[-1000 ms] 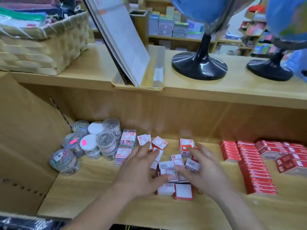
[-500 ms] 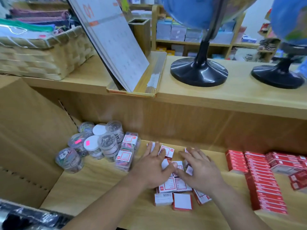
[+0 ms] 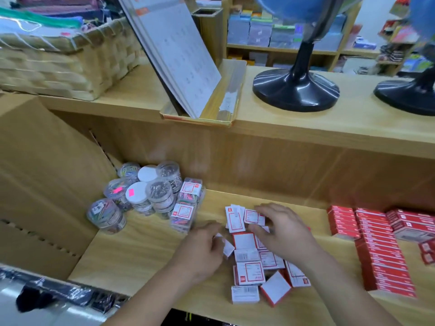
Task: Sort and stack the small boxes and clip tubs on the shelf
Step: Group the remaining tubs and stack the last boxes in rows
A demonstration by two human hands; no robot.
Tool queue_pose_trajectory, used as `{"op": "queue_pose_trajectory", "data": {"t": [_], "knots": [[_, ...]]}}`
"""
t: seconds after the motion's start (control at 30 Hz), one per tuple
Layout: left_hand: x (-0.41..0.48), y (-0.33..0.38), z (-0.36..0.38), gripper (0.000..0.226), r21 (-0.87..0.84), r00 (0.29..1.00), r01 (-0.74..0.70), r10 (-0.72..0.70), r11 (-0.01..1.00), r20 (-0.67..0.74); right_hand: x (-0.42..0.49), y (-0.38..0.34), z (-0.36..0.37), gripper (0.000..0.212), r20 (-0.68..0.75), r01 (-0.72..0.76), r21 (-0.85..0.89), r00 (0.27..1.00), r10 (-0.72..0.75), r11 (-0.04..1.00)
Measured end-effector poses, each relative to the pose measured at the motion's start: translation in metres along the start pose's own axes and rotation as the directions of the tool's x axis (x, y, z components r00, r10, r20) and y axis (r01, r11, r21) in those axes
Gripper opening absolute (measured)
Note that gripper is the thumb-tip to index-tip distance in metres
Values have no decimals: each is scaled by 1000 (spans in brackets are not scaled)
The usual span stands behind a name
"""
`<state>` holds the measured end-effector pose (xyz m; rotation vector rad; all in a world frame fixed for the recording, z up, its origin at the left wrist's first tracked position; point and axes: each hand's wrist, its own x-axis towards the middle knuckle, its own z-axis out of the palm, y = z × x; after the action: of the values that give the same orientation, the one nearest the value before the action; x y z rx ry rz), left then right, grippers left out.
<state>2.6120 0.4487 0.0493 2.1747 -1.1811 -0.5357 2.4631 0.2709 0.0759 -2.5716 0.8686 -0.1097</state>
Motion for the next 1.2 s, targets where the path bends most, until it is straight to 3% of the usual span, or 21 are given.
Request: {"op": "queue_pose_trajectory", "data": {"t": [0.27,0.43,0.53,0.63,0.7,0.8,0.9,0.97,1.07,1.2], "knots": [[-19,-21,5,46,-134,989,-145,141,980,-35,37,-37,30,67,180,-131,24,976,125,991],[-16,-30,2,43,-121,978,-207,207,971,-16,35,-41,33,61,25,-139,133,990,137,981],[-9,-21,-3,35,-135,981,-196,193,971,-33,30,-48,33,44,-14,-182,267,981,193,946],[1,-13,-8,36,-135,986,-166,161,977,-47,30,-51,25,36,-3,-232,514,962,272,826],[5,-15,-7,42,-123,992,-121,116,985,-51,28,-52,13,31,-37,-191,626,961,273,756],[4,-16,-7,46,-100,998,-60,57,993,-39,20,-48,-8,27,-156,-108,722,937,313,683],[4,-3,-7,39,-73,982,-126,114,989,-148,3,-49,-28,23,-175,-77,799,919,353,597],[7,20,-6,30,-210,975,-158,120,965,-186,-10,-49,-33,19,-88,-97,893,920,382,439],[13,58,3,24,-505,992,-128,109,854,-68,-31,-42,-35,14,21,-141,963,889,457,229],[11,84,11,19,-680,995,-10,74,734,65,-51,-23,-33,11,43,-172,960,869,494,219]]}}
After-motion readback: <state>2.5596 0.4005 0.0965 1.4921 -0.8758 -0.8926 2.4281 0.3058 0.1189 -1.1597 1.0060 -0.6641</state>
